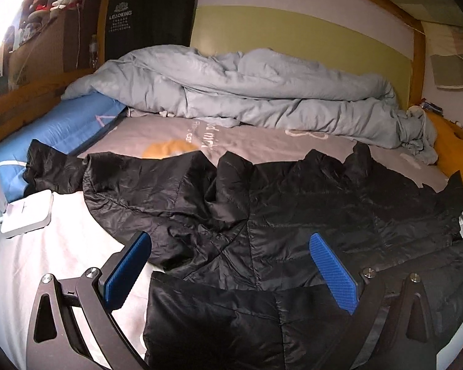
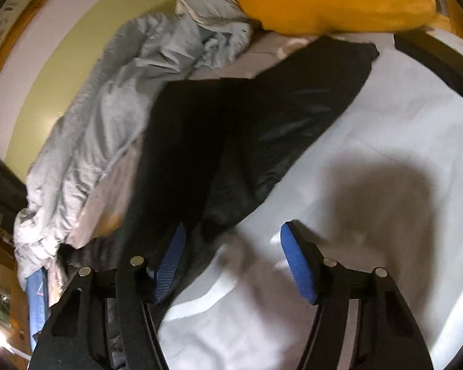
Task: Fold large clothes
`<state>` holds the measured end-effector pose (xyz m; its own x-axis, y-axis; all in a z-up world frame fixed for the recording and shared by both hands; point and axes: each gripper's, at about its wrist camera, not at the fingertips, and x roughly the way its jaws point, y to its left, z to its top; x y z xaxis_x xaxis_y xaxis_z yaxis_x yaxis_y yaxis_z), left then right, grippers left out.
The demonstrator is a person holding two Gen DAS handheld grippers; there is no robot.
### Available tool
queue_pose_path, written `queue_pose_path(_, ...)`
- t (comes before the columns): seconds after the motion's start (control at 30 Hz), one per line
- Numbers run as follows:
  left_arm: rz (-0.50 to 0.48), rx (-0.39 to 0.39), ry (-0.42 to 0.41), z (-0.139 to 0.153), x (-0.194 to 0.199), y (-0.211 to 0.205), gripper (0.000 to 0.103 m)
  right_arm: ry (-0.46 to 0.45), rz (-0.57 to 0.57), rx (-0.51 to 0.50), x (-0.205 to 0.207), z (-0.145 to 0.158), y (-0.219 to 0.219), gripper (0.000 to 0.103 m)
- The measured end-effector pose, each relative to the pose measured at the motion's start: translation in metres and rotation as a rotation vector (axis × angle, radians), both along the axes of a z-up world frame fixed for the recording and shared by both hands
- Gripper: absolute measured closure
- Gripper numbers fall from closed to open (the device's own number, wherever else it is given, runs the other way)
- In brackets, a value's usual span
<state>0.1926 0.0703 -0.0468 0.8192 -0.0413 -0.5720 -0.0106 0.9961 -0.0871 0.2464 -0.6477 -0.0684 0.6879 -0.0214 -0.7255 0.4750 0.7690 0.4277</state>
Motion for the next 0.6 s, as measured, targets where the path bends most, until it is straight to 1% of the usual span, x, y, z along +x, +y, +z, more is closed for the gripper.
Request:
queue_pose_path(0.1,-0.009,0.03,-0.016,0.0,-0.002,-0.005,0.0,-0.024,0.023,-0.012,0.01,-0.004,-0.004,0.04)
queue_pose_path(0.13,-0.014,0.04,-0.024,0.0,-0.003,-0.007,0.0,-0.032,0.033,-0.022,0.013,-0.004,-0.004,0.042)
queue_pose_path(0.17,-0.019,0.049,-0.032,0.001,-0.005,-0.01,0.0,-0.037,0.038,-0.035,0.016,-0.005,-0.003,0.048)
queue_pose_path(0.2,-0.023,0.056,-0.037,0.003,-0.006,-0.013,0.0,-0.037,0.034,-0.049,0.018,-0.008,-0.003,0.06)
queue_pose_path(0.23,-0.028,0.067,-0.045,0.004,-0.008,-0.015,0.0,-0.03,0.022,-0.065,0.019,-0.01,-0.002,0.067)
queue_pose_path(0.27,-0.032,0.077,-0.055,0.005,-0.011,-0.017,0.0,-0.022,0.017,-0.073,0.018,-0.012,-0.002,0.076)
queue_pose_path(0.33,-0.034,0.082,-0.071,0.009,-0.016,-0.02,0.0,-0.029,0.034,-0.051,0.015,-0.012,-0.003,0.097)
queue_pose_path(0.37,-0.022,0.079,-0.087,0.012,-0.02,-0.019,0.0,-0.032,0.036,-0.035,0.013,-0.012,-0.004,0.101)
queue_pose_path(0.43,0.03,0.072,-0.124,0.019,-0.028,-0.015,0.0,-0.037,0.018,-0.048,0.002,-0.007,-0.002,0.101)
queue_pose_path(0.5,0.037,0.022,-0.144,0.031,-0.037,-0.006,0.0,-0.012,0.025,-0.11,-0.009,0.005,0.006,0.101)
queue_pose_path(0.6,0.051,-0.029,-0.16,0.043,-0.049,0.004,0.0,0.029,0.048,-0.226,-0.034,0.032,0.03,0.101)
